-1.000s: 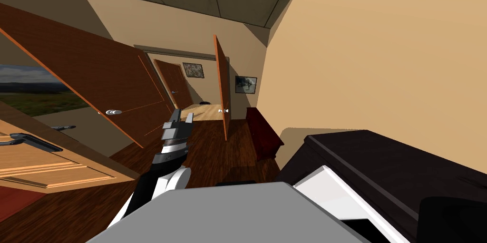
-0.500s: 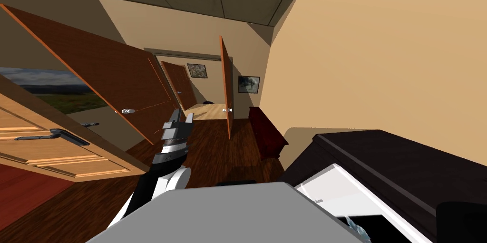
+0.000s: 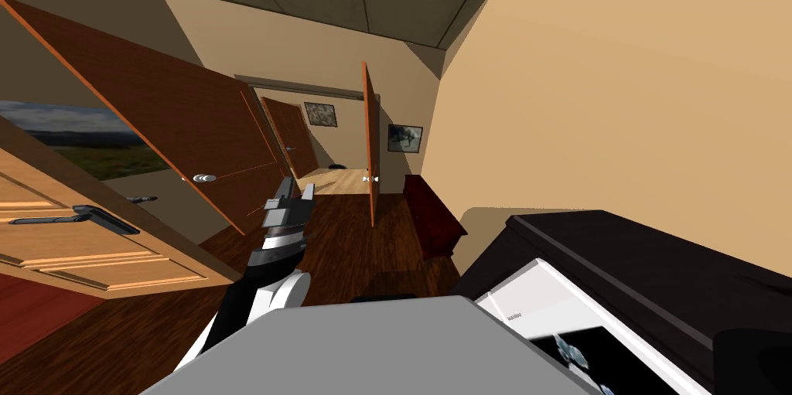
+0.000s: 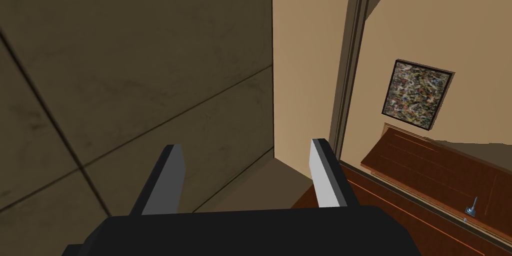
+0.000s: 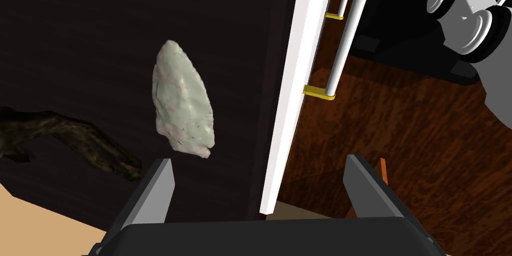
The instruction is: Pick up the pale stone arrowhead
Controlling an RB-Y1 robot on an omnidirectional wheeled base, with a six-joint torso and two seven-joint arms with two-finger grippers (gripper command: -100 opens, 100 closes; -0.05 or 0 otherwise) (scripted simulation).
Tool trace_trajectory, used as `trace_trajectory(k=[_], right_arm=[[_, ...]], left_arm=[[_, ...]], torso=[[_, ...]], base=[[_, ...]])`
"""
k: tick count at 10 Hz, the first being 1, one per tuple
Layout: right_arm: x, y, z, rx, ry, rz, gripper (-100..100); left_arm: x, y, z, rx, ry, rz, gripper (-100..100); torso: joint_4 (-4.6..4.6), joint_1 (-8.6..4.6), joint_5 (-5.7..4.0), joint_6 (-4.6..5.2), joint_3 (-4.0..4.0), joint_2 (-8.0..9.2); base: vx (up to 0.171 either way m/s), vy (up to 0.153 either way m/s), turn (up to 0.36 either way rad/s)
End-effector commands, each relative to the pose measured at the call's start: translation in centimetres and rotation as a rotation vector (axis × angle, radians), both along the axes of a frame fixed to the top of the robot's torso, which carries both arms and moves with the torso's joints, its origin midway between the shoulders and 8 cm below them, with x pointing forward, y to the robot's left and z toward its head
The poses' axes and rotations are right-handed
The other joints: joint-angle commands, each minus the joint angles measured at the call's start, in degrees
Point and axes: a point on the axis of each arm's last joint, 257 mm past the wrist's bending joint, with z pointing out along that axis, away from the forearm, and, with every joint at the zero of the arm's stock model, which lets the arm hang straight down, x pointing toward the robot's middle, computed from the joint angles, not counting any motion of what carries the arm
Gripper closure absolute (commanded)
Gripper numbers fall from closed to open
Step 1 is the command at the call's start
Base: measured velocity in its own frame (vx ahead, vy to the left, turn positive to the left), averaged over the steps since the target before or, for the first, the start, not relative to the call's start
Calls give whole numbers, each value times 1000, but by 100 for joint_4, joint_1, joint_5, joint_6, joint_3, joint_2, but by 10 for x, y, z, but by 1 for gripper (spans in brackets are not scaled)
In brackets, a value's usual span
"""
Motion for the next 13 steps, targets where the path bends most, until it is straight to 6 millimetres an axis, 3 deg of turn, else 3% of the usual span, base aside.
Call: trace_trajectory(k=[1,5,13], right_arm=[[-9,3,-2,8,43,-15,-100],[-30,14,-5,41,173,-45,-100],[-32,16,-6,49,193,-48,-100]], left_arm=[[0,0,0,0,0,0,0],[0,0,0,0,0,0,0],[0,0,0,0,0,0,0]], torso=[[0,0,0,0,0,0],[-11,-8,-4,-3,-23,-35],[2,49,11,-1,6,11]], base=[[70,-172,-52],[101,-129,-36],[0,-1,-2]])
